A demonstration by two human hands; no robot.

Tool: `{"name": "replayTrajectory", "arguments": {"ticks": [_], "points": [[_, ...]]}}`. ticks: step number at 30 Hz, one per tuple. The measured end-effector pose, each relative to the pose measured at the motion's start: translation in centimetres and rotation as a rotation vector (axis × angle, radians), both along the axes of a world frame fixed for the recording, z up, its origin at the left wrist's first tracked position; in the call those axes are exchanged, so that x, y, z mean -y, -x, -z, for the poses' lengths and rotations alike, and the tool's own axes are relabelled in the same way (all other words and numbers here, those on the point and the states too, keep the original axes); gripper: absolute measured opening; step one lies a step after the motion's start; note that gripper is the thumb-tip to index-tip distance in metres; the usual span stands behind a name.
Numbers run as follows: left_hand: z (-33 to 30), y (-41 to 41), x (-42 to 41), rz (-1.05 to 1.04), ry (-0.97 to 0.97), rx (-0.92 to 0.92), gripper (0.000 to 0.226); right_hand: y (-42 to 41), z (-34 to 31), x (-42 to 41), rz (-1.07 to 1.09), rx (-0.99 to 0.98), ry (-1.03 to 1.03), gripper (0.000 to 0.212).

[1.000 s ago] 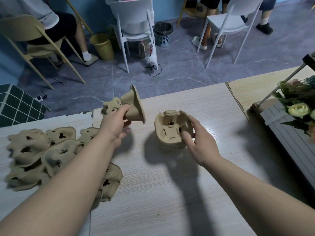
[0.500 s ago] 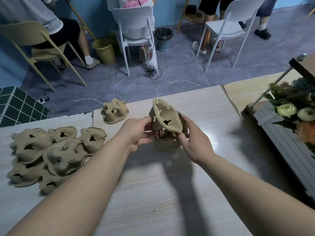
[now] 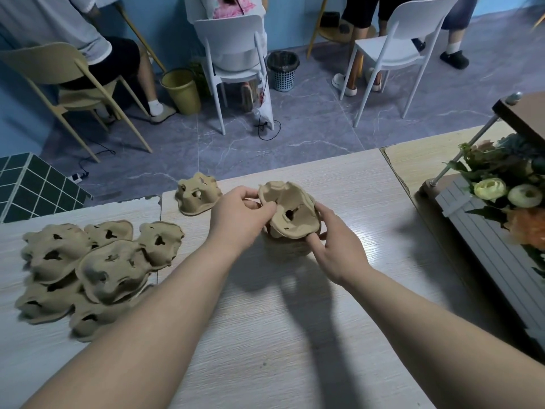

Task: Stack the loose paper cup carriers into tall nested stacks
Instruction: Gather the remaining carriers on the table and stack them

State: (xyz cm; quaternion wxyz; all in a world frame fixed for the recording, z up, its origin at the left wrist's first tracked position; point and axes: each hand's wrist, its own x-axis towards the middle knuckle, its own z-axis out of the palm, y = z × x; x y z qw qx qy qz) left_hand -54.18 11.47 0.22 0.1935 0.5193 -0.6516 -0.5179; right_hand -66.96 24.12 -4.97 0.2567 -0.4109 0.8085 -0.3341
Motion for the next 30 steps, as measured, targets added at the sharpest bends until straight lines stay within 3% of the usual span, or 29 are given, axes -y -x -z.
{"name": "replayTrajectory", "arguments": {"ticks": [2,8,13,17,21,25,30], "points": [[0.0,0.2,0.1,-0.003,0.013,-0.021,0.016,0.0,0.0,-0.2,-0.001,-0.012,0.0,0.057],[0.2,0.9,0.5,-0.091,-0.201,-0.254,0.02,0.2,0.1,-1.2,0.018,0.03,0.014,0.061],[2.2,0.6,0.7,-0.108,-0.191,-0.21,0.019,0.4,-0.5,-1.6,0.034,0.069,0.05,0.075],[3.4,0.2,0.7,-0.085,-0.096,-0.146,0.016,0.4,-0.5,-1.3,0.051,0.049,0.035,0.057],[4.1,0.0,0.5,-0.05,0.005,-0.079,0.006,0.3,-0.4,-0.7,0.037,0.044,-0.006,0.054],[5.1,-0.3,0.7,-0.021,-0.018,-0.013,0.031,0.2,-0.1,0.0,0.013,0.038,-0.033,0.055],[5.5,-1.0,0.0,0.058,-0.095,-0.033,0.038,-0.2,-0.4,0.4,0.009,0.032,-0.027,0.056]]}}
